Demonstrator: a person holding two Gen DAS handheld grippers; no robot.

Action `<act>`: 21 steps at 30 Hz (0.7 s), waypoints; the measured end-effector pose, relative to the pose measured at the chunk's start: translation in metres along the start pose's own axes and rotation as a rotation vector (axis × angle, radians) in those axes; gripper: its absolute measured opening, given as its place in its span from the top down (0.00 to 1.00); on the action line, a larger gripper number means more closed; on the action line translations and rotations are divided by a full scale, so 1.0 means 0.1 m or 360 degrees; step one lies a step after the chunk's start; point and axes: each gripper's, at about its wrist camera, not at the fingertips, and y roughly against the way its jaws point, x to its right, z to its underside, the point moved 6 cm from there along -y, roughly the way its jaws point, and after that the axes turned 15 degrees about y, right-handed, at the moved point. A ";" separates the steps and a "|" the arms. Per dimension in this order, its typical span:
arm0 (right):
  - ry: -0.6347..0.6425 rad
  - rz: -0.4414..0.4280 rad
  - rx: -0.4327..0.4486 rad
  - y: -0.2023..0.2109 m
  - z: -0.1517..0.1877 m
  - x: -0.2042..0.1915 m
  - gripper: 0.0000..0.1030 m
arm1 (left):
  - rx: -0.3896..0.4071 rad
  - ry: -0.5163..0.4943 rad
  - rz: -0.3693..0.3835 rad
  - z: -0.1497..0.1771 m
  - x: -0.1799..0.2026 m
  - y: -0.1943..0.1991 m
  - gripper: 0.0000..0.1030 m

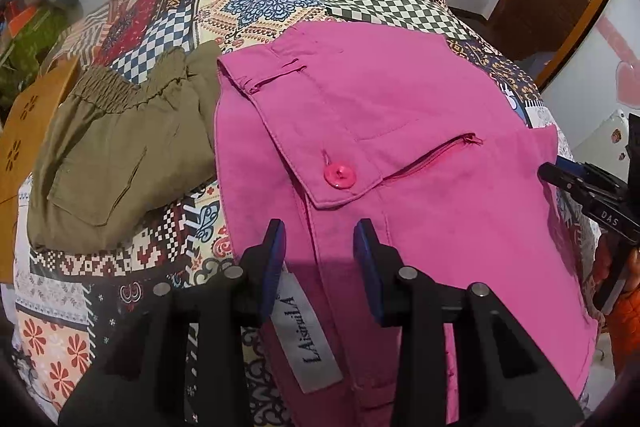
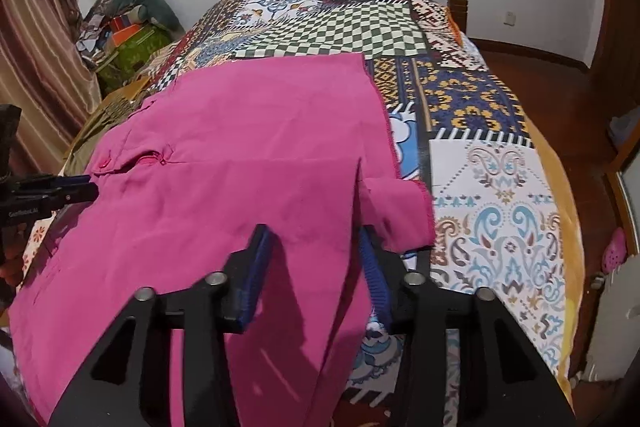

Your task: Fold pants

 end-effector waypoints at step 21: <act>0.0007 0.0052 0.0005 -0.05 -0.02 -0.02 0.92 | 0.0070 -0.0038 -0.0084 -0.01 -0.01 -0.02 0.95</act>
